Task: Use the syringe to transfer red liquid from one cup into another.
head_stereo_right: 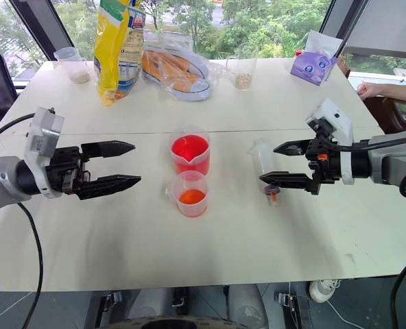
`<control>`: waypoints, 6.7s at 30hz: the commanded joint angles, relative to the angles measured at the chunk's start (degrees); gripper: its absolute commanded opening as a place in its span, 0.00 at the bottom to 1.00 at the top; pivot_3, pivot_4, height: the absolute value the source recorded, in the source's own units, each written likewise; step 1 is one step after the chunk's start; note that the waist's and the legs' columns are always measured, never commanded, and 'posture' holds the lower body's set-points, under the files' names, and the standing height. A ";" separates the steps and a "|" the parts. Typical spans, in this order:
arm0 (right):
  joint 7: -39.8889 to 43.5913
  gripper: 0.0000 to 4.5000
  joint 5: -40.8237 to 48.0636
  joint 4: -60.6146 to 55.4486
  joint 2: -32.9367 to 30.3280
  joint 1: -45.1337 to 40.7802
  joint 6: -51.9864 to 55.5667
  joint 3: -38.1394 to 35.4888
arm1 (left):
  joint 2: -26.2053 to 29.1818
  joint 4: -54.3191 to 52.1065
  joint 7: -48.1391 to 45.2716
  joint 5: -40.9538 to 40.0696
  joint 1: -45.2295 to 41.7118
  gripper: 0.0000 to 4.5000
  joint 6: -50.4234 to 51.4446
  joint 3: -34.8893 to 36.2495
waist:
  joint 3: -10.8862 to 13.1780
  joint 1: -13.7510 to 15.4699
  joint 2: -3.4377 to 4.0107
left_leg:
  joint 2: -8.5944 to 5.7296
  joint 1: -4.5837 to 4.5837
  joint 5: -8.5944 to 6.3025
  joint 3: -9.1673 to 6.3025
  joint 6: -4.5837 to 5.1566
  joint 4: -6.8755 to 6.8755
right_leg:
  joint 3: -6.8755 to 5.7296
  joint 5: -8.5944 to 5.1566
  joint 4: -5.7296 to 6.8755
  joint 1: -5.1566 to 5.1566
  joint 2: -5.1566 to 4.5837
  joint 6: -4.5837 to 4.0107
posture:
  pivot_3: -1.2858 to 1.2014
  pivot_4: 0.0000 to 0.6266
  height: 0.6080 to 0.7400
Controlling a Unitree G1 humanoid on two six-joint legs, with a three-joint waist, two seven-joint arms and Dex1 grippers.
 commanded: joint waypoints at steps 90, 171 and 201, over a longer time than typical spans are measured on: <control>-14.30 0.32 -13.41 18.01 44.03 -25.74 -22.48 -1.03 | -3.43 11.61 -2.88 6.03 -15.19 1.00 -5.40 -4.40 | -0.02 -0.31 -0.03 | -0.03 0.07 0.03 0.01 -0.04 -0.01 | -0.01 0.19 0.15 0.04 0.10 0.26 | 0.52 0.24 1.00; -11.70 0.32 -24.24 33.75 63.49 -9.98 -54.89 13.90 | -20.61 38.15 -4.00 25.92 -47.69 0.01 -14.22 -13.35 | 0.00 -0.36 -0.01 | -0.07 0.07 0.07 -0.08 -0.10 -0.02 | -0.01 0.19 0.25 0.03 0.11 0.26 | 0.52 0.24 1.00; -13.88 0.32 -22.94 30.48 63.23 -14.36 -54.71 11.31 | -20.08 35.48 -3.97 25.24 -43.52 0.28 -11.70 -13.77 | 0.00 -0.49 -0.01 | -0.06 0.07 0.07 -0.09 -0.10 -0.02 | 0.00 0.19 0.26 0.03 0.11 0.26 | 0.52 0.24 1.00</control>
